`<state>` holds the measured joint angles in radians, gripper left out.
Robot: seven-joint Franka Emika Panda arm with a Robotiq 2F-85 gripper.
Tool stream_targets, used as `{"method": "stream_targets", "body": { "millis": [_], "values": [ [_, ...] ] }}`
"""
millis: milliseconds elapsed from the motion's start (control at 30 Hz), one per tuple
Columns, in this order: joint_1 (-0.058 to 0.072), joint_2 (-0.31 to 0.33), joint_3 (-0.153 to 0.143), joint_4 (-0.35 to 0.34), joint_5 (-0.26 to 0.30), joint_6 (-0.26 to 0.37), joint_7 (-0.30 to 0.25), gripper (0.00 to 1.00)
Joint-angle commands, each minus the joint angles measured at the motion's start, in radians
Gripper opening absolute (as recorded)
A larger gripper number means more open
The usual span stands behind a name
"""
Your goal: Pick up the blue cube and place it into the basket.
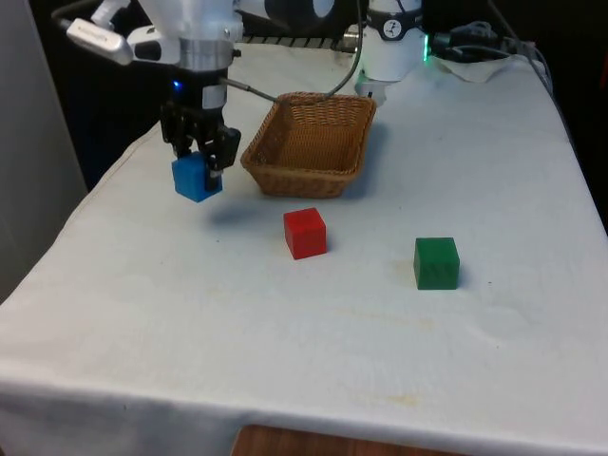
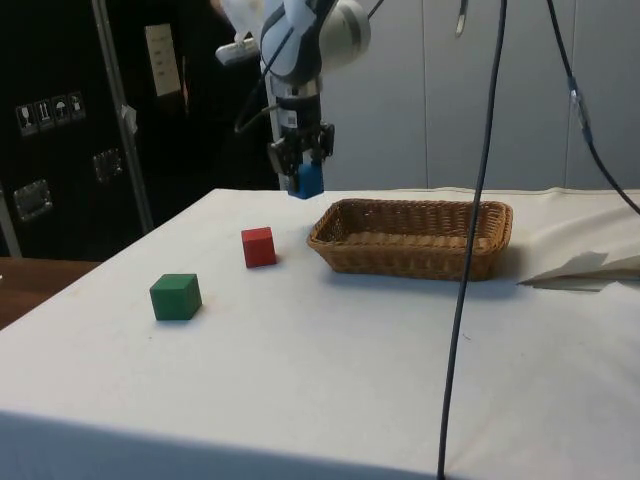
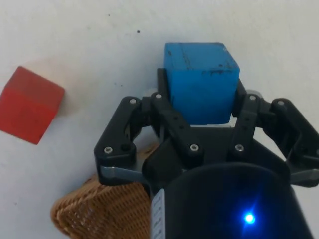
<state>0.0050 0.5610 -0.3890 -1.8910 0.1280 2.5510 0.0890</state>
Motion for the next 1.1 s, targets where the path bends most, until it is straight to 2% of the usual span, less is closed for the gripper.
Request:
{"method": "stream_targets", "body": {
  "millis": [0, 33, 67, 100, 133, 400, 433, 467, 700, 733, 767, 933, 967, 1000, 1067],
  "values": [
    [0.010, -0.016, -0.009, -0.005, -0.009, -0.009, 0.011, 0.03],
    [0.010, -0.022, -0.009, -0.005, -0.009, -0.012, 0.011, 0.03],
    [0.002, -0.017, 0.000, 0.000, 0.000, -0.010, 0.001, 0.03],
    [0.012, -0.036, -0.010, -0.005, -0.011, -0.022, 0.012, 0.03],
    [0.013, -0.042, -0.011, -0.004, -0.011, -0.026, 0.012, 0.03],
    [0.016, -0.096, -0.010, -0.002, -0.022, -0.065, 0.015, 0.03],
    [0.007, -0.090, -0.001, 0.001, -0.010, -0.059, 0.003, 0.03],
    [0.016, -0.103, -0.010, -0.004, -0.024, -0.068, 0.015, 0.03],
    [0.018, -0.155, -0.010, -0.024, -0.033, -0.089, 0.013, 0.03],
    [0.009, -0.144, -0.001, -0.013, -0.019, -0.090, 0.003, 0.03],
    [0.019, -0.174, -0.009, -0.034, -0.035, -0.093, 0.013, 0.03],
    [0.019, -0.237, -0.007, -0.080, -0.050, -0.096, 0.014, 0.03],
    [0.012, -0.222, -0.001, -0.069, -0.037, -0.096, 0.003, 0.03],
    [0.020, -0.246, -0.007, -0.088, -0.052, -0.096, 0.014, 0.03],
    [0.020, -0.265, -0.006, -0.103, -0.055, -0.096, 0.014, 0.03]
  ]
}}
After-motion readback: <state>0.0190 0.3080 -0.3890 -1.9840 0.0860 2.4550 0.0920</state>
